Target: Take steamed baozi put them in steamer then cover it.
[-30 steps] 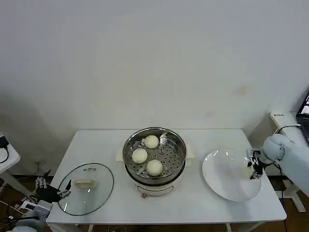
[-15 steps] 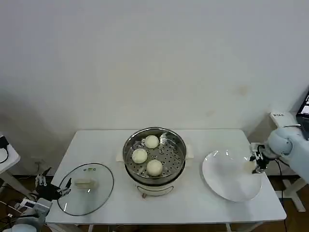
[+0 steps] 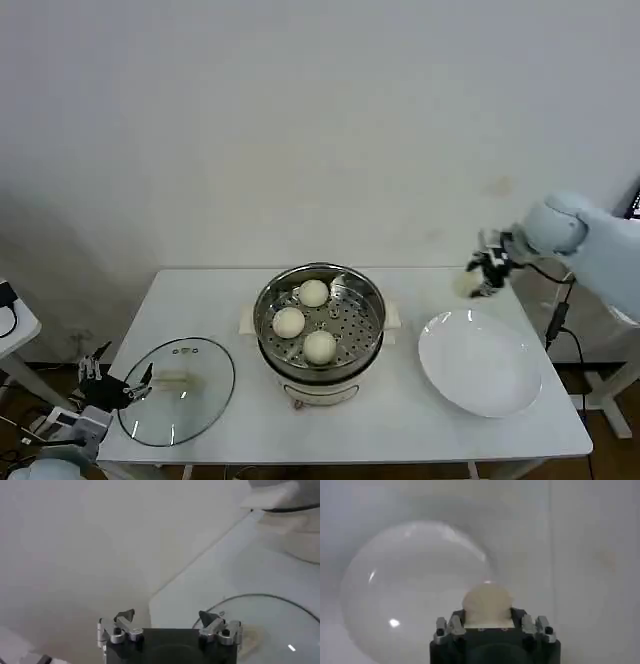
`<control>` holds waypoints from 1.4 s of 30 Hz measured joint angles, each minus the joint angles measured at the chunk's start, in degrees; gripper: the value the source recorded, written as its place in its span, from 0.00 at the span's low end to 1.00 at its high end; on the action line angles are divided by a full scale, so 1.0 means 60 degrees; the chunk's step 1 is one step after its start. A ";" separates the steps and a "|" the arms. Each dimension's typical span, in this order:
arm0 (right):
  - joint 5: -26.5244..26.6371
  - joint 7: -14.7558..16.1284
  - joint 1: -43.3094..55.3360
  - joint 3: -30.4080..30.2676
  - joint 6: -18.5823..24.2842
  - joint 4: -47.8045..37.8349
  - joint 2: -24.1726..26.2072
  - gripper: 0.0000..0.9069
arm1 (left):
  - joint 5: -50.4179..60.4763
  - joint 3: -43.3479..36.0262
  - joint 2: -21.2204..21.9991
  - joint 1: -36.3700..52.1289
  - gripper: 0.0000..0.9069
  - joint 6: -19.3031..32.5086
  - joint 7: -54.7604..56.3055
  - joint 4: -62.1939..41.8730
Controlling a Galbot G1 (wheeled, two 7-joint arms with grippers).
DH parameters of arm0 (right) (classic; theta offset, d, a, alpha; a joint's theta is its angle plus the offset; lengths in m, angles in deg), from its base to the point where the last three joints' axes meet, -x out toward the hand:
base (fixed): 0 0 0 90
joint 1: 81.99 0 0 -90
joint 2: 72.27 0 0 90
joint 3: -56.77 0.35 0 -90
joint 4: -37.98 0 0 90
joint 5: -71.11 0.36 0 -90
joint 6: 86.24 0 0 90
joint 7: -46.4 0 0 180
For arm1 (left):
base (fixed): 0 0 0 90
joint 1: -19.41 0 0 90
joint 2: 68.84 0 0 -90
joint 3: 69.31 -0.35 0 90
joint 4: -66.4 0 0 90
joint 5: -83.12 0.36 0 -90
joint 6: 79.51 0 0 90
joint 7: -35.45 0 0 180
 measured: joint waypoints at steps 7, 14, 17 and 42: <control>0.1631 -0.0539 0.1376 -0.1239 -0.0830 0.0633 -0.1292 0.69 | -0.0022 0.0059 0.0053 0.0095 1.00 -0.0002 -0.0008 -0.0005; 0.3055 -0.1096 0.1891 -0.2083 -0.1604 0.0825 -0.2498 0.69 | -0.0076 0.0152 0.0122 0.0097 1.00 0.0022 -0.0008 -0.0002; 0.3489 -0.1302 0.1929 -0.2272 -0.1869 0.0829 -0.2881 0.69 | -0.0116 0.0201 0.0129 0.0098 1.00 0.0034 -0.0008 0.0001; 0.3505 -0.1595 0.0686 -0.2537 -0.2416 -0.0250 -0.4026 0.69 | -0.0220 0.0493 0.0033 0.0033 1.00 0.0114 -0.0023 -0.0085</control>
